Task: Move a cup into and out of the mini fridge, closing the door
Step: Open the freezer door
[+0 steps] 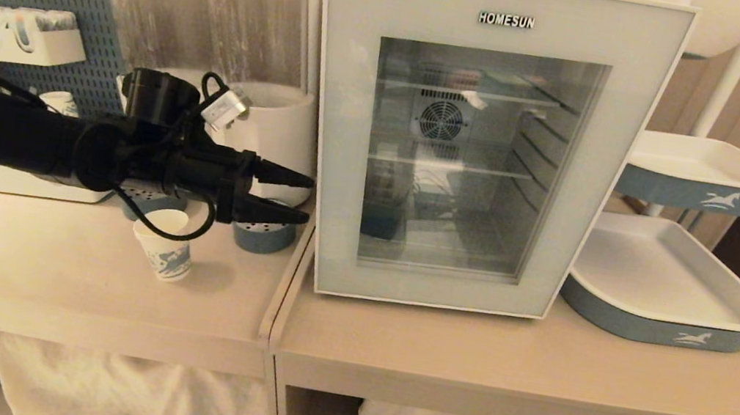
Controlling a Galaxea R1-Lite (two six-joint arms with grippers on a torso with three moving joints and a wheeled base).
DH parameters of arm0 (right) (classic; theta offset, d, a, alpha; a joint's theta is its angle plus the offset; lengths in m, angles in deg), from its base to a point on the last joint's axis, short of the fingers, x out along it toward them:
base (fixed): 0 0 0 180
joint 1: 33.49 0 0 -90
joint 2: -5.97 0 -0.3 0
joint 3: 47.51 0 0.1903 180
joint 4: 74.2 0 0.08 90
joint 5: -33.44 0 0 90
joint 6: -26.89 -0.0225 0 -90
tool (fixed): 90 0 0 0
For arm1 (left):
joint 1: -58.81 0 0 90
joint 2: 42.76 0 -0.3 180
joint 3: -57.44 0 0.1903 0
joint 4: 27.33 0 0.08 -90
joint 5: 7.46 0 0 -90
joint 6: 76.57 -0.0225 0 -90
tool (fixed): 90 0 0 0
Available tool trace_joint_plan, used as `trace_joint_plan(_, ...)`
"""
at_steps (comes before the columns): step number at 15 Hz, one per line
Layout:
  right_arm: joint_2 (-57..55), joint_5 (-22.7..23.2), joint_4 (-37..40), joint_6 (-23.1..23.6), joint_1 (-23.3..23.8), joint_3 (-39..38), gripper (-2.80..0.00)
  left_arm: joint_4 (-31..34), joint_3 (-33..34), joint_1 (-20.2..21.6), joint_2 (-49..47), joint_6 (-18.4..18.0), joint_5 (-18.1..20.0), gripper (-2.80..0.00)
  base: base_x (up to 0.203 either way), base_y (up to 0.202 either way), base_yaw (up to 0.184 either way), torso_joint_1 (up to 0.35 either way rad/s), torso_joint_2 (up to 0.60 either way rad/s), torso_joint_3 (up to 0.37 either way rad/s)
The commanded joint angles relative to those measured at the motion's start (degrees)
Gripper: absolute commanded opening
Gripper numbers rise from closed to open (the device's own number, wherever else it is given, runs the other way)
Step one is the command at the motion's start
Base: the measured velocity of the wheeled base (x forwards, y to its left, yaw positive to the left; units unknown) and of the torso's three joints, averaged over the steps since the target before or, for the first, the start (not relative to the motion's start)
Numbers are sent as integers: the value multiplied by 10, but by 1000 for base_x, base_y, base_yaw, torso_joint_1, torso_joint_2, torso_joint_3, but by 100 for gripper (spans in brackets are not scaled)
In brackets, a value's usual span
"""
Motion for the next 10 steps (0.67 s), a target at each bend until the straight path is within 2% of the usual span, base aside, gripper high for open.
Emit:
trace_joint_plan(1,0,0,1,0,0,0,-280,1,11,5,31,2,6,0,0,0,0,0,0,0)
trace_joint_plan(3,0,0,1,0,0,0,-280,0,16,13,66,4,2,0,0,0,0,0,0,0)
trace_joint_plan(5,0,0,1,0,0,0,-280,-1,4,15,39,2,-5,0,0,0,0,0,0,0)
trace_joint_plan(7,0,0,1,0,0,0,-280,-6,-15,14,13,1,-33,0,0,0,0,0,0,0)
trace_joint_plan(10,0,0,1,0,0,0,-280,-8,-22,6,-13,8,-34,0,0,0,0,0,0,0)
